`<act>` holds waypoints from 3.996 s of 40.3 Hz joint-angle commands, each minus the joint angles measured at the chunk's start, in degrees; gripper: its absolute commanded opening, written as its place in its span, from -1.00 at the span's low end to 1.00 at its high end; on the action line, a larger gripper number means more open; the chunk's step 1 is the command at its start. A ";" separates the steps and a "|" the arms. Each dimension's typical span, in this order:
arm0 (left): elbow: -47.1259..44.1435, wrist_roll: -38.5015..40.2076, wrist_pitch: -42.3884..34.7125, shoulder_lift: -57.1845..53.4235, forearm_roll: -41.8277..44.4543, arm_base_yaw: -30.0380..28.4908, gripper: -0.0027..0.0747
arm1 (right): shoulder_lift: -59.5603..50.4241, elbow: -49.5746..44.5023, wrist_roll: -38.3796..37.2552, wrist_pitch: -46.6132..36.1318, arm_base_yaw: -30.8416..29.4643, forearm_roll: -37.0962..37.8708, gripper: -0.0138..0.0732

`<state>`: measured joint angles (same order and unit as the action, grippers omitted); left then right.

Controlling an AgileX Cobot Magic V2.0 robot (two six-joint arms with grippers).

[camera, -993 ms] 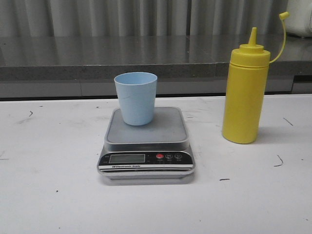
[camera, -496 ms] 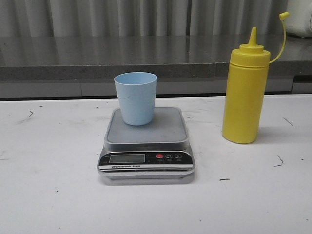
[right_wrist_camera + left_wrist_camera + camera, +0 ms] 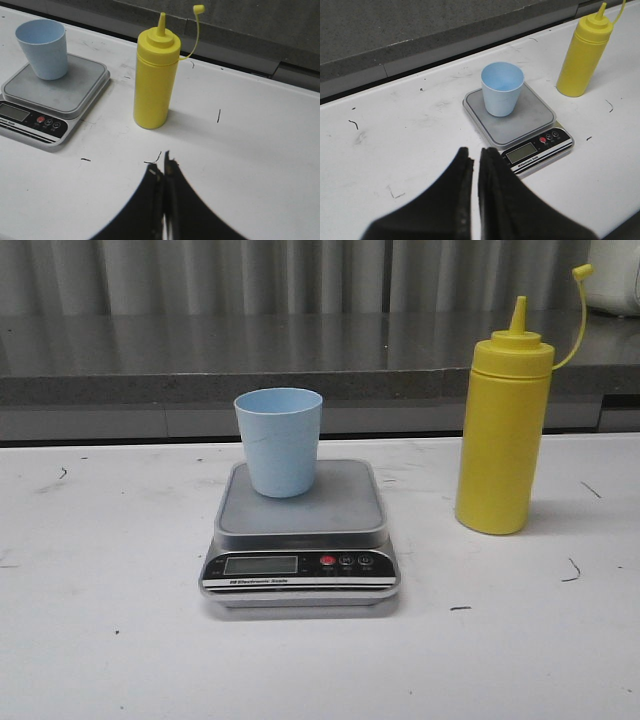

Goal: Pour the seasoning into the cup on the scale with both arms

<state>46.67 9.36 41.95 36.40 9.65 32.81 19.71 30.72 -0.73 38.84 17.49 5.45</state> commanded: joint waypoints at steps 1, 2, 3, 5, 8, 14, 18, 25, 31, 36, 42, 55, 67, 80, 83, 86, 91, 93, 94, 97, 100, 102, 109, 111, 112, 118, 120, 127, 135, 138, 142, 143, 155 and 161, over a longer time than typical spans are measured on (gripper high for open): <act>1.46 0.10 -4.55 -0.01 -0.08 0.30 -0.98 | 0.37 2.09 0.73 -4.63 0.09 1.03 -0.95; 1.46 0.10 -4.55 -0.01 -0.08 0.30 -0.98 | 0.37 2.09 0.73 -4.63 0.09 1.03 -0.95; 1.46 0.10 -4.55 -0.01 -0.08 0.30 -0.98 | 0.37 2.09 0.73 -4.63 0.09 1.03 -0.95; 1.46 0.10 -4.55 -0.01 -0.08 0.30 -0.98 | 0.37 2.09 0.73 -4.63 0.09 1.03 -0.95; 1.46 0.10 -4.55 -0.01 -0.08 0.30 -0.98 | 0.37 2.09 0.73 -4.63 0.09 1.03 -0.95; 1.46 0.10 -4.55 -0.01 -0.08 0.30 -0.98 | 0.37 2.09 0.73 -4.63 0.09 1.03 -0.95; 1.09 0.10 -4.65 -0.15 -0.20 0.47 -0.98 | 0.37 2.09 0.73 -4.63 0.09 1.03 -0.95; -2.24 0.10 -5.42 -3.86 -0.49 -5.43 -0.98 | 0.37 2.09 0.73 -4.58 0.09 1.03 -0.95; -9.59 0.10 -11.90 -9.60 -4.97 -15.57 -0.98 | 0.37 2.09 0.73 -4.58 0.09 1.03 -0.95; -17.34 0.10 -18.95 -15.41 -9.07 -22.83 -0.98 | 0.37 2.09 0.73 -4.58 0.09 1.03 -0.95; -26.75 0.10 -26.50 -23.50 -9.65 -28.64 -0.98 | 0.37 2.09 0.73 -4.58 0.09 1.03 -0.95; -42.95 0.10 -41.42 -34.77 -9.65 -32.85 -0.98 | 0.37 2.09 0.73 -4.58 0.09 1.03 -0.95; -48.09 0.10 -46.80 -37.96 -9.65 -32.95 -0.98 | 0.37 2.09 0.73 -4.58 0.09 1.03 -0.95; -48.09 0.10 -46.80 -37.85 -9.65 -32.95 -0.98 | 0.37 2.09 0.73 -4.58 0.09 1.03 -0.95; -48.09 0.10 -46.80 -37.85 -8.88 -32.95 -0.98 | 0.37 2.09 0.73 -4.58 0.09 1.03 -0.95; -48.09 -0.36 -46.80 -37.85 -8.35 -32.95 -0.98 | 0.37 2.09 0.73 -4.58 0.09 1.03 -0.95; -48.09 -2.90 -46.80 -37.85 -8.35 -32.95 -0.98 | 0.37 2.09 0.73 -4.58 0.09 1.03 -0.95; -48.09 -2.90 -46.88 -37.85 -8.35 -32.95 -0.98 | 0.37 2.09 0.73 -4.58 0.09 1.03 -0.95; -48.09 -2.90 -46.88 -37.97 -8.35 -32.95 -0.98 | 0.37 2.09 0.73 -4.58 0.09 1.03 -0.95; -48.09 -3.04 -46.88 -37.97 -8.35 -32.95 -0.98 | 0.37 2.09 0.73 -4.58 0.09 1.03 -0.95; -48.09 -3.04 -46.88 -37.97 -8.35 -32.95 -0.98 | 0.37 2.09 0.73 -4.58 0.09 1.03 -0.95; -48.09 -3.04 -46.88 -37.97 -8.35 -32.95 -0.98 | 0.37 2.09 0.73 -4.58 0.09 1.03 -0.95; -48.09 -3.04 -46.88 -37.97 -8.35 -32.95 -0.98 | 0.37 2.09 0.73 -4.58 0.09 1.03 -0.95; -48.09 -3.04 -46.88 -37.97 -8.35 -32.95 -0.98 | 0.37 2.09 0.73 -4.58 0.09 1.03 -0.95; -48.09 -3.04 -46.88 -37.97 -8.35 -32.95 -0.98 | 0.37 2.09 0.73 -4.58 0.09 1.03 -0.95; -48.09 -3.04 -46.88 -37.97 -8.35 -32.95 -0.98 | 0.37 2.09 0.73 -4.58 0.09 1.03 -0.95; -48.09 -3.04 -46.88 -37.97 -8.35 -32.95 -0.98 | 0.37 2.09 0.73 -4.58 0.09 1.03 -0.95; -48.09 -3.04 -46.88 -37.97 -8.35 -32.95 -0.98 | 0.37 2.09 0.73 -4.58 0.09 1.03 -0.95; -48.09 -3.04 -46.88 -37.97 -8.35 -32.95 -0.98 | 0.37 2.09 0.73 -4.58 0.09 1.03 -0.95; -48.09 -3.04 -46.88 -37.97 -8.35 -32.95 -0.98 | 0.17 1.89 0.73 -4.61 0.09 1.03 -0.95; -48.09 -3.04 -46.88 -37.97 -8.35 -32.95 -0.98 | -1.59 0.23 0.73 -4.69 -0.92 0.97 -0.95; -48.09 -3.04 -46.88 -37.97 -8.35 -32.95 -0.98 | -2.12 -0.33 0.73 -4.69 -1.42 0.97 -0.95; -48.09 -3.04 -46.88 -37.97 -8.35 -32.95 -0.98 | -13.73 -13.99 0.73 -16.01 -12.17 -5.45 -0.95; -48.09 -3.04 -46.88 -37.97 -8.35 -32.95 -0.98 | -17.79 -21.99 0.73 -25.31 -15.46 -5.45 -0.95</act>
<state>-0.45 6.29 0.00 -0.17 1.32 -0.05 2.91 10.47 -0.70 23.42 3.46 0.00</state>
